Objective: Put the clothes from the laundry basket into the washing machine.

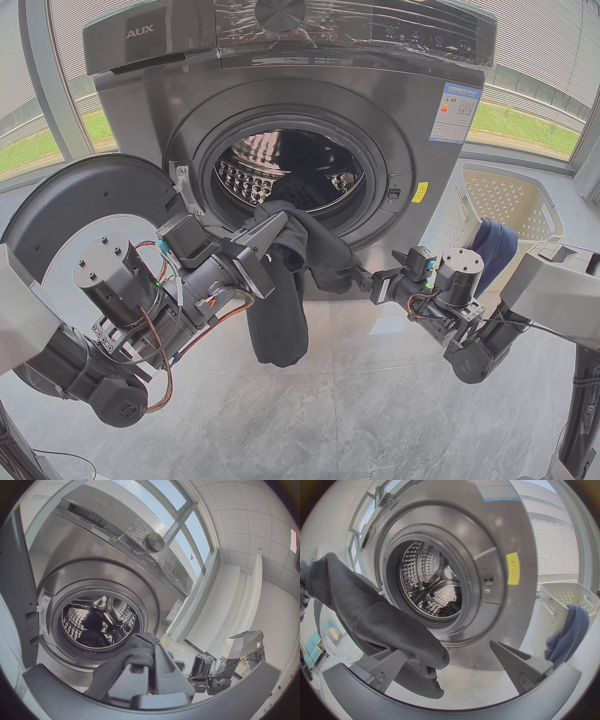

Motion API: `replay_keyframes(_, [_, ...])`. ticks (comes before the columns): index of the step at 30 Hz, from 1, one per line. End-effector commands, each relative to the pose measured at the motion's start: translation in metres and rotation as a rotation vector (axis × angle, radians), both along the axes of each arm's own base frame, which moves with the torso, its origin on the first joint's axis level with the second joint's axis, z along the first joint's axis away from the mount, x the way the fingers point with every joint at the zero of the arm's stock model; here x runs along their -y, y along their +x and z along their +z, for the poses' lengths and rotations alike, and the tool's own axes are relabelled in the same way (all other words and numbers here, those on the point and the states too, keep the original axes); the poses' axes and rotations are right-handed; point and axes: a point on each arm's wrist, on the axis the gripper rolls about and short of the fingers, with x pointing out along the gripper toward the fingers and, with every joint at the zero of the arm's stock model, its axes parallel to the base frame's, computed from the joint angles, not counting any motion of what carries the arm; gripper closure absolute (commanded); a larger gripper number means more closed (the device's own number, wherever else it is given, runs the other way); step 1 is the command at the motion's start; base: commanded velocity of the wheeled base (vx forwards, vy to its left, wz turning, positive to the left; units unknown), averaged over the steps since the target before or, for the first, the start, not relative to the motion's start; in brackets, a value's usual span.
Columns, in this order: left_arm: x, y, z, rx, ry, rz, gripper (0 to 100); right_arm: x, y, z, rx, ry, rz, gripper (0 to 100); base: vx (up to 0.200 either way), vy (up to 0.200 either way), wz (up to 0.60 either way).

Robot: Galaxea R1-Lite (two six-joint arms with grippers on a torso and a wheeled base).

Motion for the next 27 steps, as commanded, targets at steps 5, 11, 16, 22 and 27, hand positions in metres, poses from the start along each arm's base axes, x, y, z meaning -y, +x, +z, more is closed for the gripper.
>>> replay_keyframes(5, [0.001, 0.001, -0.005, -0.013, 0.01, -0.003, 100, -0.05, -0.014, 0.0, 0.021, 0.013, 0.121, 0, 0.0, 0.0, 0.0])
replay_keyframes(11, [0.0, 0.003, -0.004, -0.009, 0.007, 0.005, 100, -0.068, -0.031, 0.012, 0.042, 0.032, 0.178, 0, 0.0, 0.0, 0.0])
replay_keyframes(16, [-0.001, 0.003, -0.004, -0.009, 0.007, 0.006, 100, -0.068, -0.035, 0.02, 0.057, 0.044, 0.184, 0, 0.0, 0.0, 0.0])
replay_keyframes(22, [-0.001, 0.003, -0.001, -0.002, 0.002, 0.008, 100, -0.053, -0.027, 0.021, 0.053, 0.043, 0.126, 0, 0.0, 0.0, 0.0])
replay_keyframes(27, [-0.002, 0.002, 0.0, 0.0, 0.002, 0.01, 100, -0.019, -0.011, 0.017, 0.034, 0.032, 0.024, 0, 0.0, 0.0, 0.0])
